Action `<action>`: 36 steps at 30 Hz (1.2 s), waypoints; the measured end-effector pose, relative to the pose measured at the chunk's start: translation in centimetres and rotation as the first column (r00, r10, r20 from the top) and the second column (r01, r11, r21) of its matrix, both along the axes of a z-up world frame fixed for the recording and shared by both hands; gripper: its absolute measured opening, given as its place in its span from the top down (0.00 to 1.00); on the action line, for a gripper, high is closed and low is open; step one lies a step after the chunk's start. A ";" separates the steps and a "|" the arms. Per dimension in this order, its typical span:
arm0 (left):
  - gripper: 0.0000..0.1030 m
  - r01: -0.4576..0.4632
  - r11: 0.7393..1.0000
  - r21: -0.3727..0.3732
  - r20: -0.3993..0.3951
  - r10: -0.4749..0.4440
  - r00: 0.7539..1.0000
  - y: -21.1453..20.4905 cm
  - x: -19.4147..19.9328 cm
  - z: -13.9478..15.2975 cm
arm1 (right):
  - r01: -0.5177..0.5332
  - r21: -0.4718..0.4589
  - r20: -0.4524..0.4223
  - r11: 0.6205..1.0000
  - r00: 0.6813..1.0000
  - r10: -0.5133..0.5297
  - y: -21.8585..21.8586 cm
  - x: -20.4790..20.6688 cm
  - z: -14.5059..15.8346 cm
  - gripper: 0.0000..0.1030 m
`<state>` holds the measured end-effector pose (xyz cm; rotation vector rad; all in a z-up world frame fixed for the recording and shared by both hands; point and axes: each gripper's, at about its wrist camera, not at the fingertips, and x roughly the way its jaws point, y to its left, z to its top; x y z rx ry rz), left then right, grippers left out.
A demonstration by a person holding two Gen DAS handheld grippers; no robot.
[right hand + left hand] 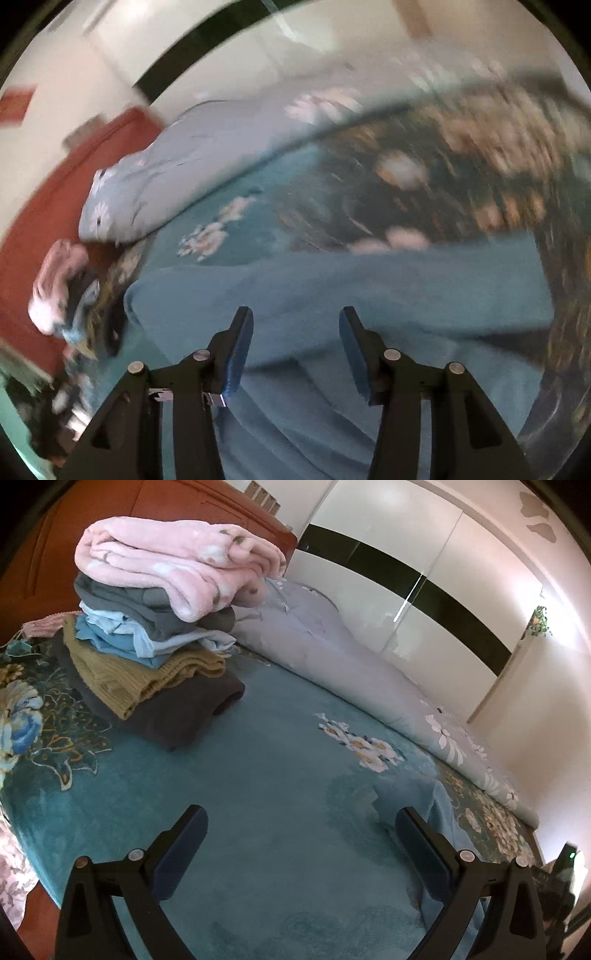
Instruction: Fold clothes
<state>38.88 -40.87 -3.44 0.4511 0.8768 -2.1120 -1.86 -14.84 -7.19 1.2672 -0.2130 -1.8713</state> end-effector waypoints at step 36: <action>0.00 -0.134 0.986 0.099 -0.068 0.142 0.988 -2.4 9.8 0.5 | -0.677 -0.197 -0.068 0.709 0.731 0.679 -23.6 26.3 1.5 0.93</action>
